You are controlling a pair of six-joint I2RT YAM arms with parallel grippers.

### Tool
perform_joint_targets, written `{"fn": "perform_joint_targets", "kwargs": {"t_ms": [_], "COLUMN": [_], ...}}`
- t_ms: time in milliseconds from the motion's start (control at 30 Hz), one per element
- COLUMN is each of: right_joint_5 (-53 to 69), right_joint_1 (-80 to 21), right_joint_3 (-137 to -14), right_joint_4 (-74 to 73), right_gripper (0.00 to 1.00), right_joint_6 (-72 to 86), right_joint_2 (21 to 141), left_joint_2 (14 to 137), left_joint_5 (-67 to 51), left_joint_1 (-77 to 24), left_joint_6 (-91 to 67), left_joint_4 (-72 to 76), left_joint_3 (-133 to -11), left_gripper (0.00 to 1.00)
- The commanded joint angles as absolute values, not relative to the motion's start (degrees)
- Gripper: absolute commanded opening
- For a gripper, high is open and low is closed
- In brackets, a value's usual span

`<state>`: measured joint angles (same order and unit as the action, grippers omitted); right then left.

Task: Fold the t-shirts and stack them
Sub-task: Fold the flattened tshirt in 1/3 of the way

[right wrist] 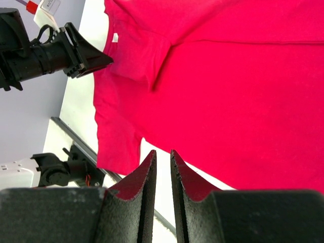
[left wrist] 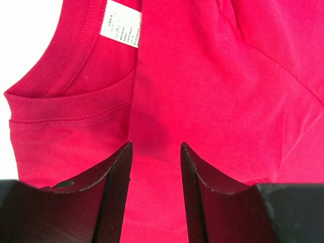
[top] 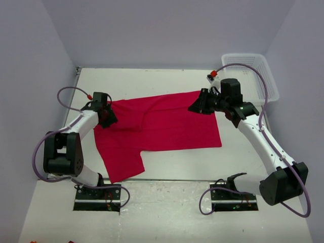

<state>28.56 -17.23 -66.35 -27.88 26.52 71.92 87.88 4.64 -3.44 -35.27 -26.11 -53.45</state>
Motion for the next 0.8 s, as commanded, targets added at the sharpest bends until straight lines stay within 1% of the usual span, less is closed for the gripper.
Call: {"fn": "perform_joint_targets", "kwargs": {"t_ms": [0, 500, 767], "right_joint_5": [29.7, 30.4, 30.5], "right_joint_1": [-17.1, -17.1, -17.1], "right_joint_3": [-66.9, -67.3, -66.6], "right_joint_4": [-27.0, -27.1, -26.5], "right_gripper": [0.18, 0.18, 0.18], "right_joint_6": [25.8, 25.9, 26.3], "right_joint_2": [70.5, 70.9, 70.9], "left_joint_2": [86.8, 88.9, 91.0], "left_joint_5": [5.8, 6.6, 4.3], "left_joint_1": [-2.7, -2.0, -2.0], "left_joint_6": [-33.9, -32.8, -32.8], "left_joint_4": [-24.2, -24.4, -22.6], "left_joint_3": [-52.6, -52.4, -51.9], "left_gripper": [0.45, 0.45, 0.45]}}
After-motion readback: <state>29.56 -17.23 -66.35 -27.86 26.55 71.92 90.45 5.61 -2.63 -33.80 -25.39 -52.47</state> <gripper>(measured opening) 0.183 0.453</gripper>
